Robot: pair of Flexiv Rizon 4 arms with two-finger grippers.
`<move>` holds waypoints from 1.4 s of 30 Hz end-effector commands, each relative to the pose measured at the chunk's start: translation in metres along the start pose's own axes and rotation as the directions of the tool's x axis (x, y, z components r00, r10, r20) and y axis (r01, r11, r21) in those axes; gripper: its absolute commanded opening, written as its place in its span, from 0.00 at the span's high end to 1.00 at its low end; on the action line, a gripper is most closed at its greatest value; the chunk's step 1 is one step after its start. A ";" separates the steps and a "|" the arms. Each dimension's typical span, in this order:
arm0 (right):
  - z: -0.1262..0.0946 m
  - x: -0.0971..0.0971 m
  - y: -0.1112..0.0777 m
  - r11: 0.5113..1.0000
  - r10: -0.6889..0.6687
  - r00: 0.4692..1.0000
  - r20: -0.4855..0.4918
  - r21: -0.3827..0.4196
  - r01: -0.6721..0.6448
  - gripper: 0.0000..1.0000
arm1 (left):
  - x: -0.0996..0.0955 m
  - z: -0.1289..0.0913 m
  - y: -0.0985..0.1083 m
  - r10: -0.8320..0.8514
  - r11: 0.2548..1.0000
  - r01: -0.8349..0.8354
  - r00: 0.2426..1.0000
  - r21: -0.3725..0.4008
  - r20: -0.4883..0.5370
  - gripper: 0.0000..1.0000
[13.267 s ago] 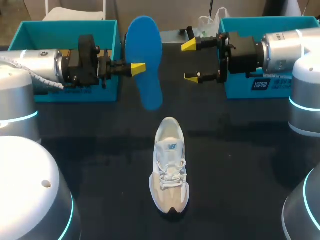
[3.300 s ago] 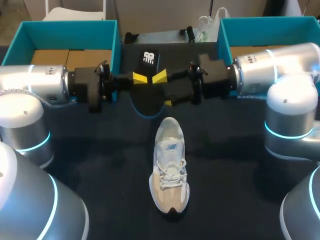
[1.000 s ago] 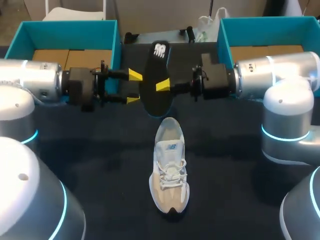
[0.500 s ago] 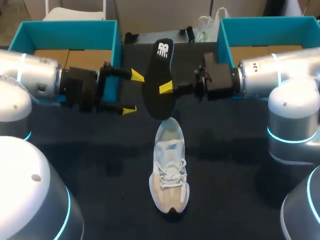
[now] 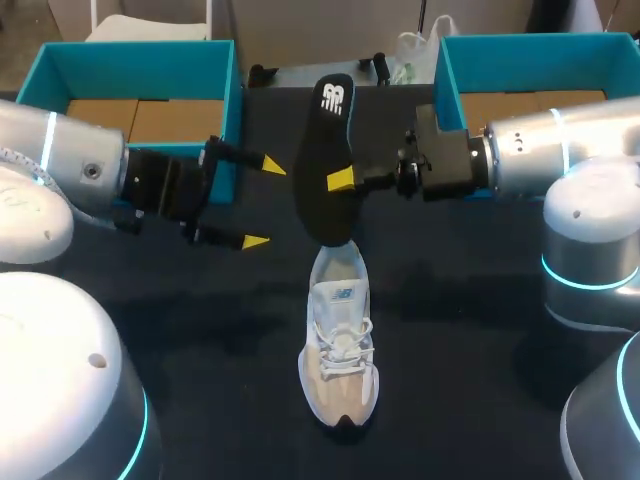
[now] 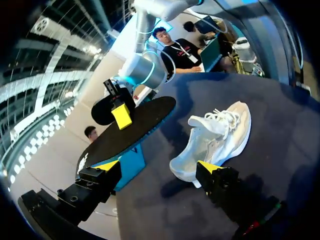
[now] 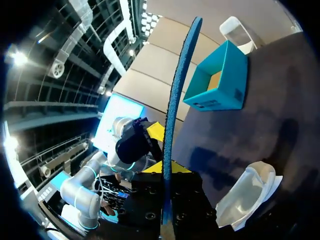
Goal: Take the shoe out of the shoebox, open the shoe tongue, remove and reinsert the insole, then place the shoe into the shoebox
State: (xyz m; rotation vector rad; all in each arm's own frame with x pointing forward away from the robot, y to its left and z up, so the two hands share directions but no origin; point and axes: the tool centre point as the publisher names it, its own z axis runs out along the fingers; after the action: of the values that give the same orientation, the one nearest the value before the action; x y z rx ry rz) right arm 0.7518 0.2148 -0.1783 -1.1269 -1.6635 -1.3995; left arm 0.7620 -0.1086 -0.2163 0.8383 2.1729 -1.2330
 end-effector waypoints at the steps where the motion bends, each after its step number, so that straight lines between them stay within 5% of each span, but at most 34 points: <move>1: 0.002 0.001 0.000 1.000 0.000 1.000 0.005 -0.001 0.000 1.00 | -0.003 -0.002 -0.007 -0.152 0.981 0.143 0.987 -0.130 -0.056 0.00; 11: 0.000 -0.017 -0.012 0.997 -0.078 0.996 -0.045 -0.005 0.078 1.00 | 0.014 -0.001 -0.006 -0.461 0.875 0.431 0.881 -0.221 -0.107 0.00; 14: -0.003 -0.023 -0.014 0.992 -0.119 0.992 -0.035 -0.034 0.118 1.00 | 0.027 0.002 -0.005 -0.515 0.808 0.447 0.852 -0.383 -0.093 0.00; 23: -0.003 -0.023 -0.014 0.992 -0.119 0.992 -0.035 -0.034 0.118 1.00 | 0.027 0.002 -0.005 -0.515 0.808 0.447 0.852 -0.383 -0.093 0.00; 28: 0.005 -0.035 -0.012 0.990 -0.143 0.989 -0.047 -0.022 0.142 1.00 | 0.045 0.017 0.004 -0.559 0.804 0.487 0.814 -0.341 -0.157 0.00; 36: 0.010 -0.047 -0.006 0.958 -0.279 0.960 -0.033 -0.081 0.275 1.00 | 0.068 0.035 0.014 -0.612 0.770 0.498 0.753 -0.398 -0.242 0.00; 42: 0.010 -0.047 -0.006 0.958 -0.279 0.960 -0.033 -0.081 0.275 1.00 | 0.068 0.035 0.014 -0.612 0.770 0.498 0.753 -0.398 -0.242 0.00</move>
State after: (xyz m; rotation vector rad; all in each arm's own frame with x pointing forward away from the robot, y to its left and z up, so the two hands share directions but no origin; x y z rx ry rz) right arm 0.7651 0.2131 -0.2255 -0.9143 -1.7998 -1.6629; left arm 0.7268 -0.1120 -0.2855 0.2735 2.9662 -0.9974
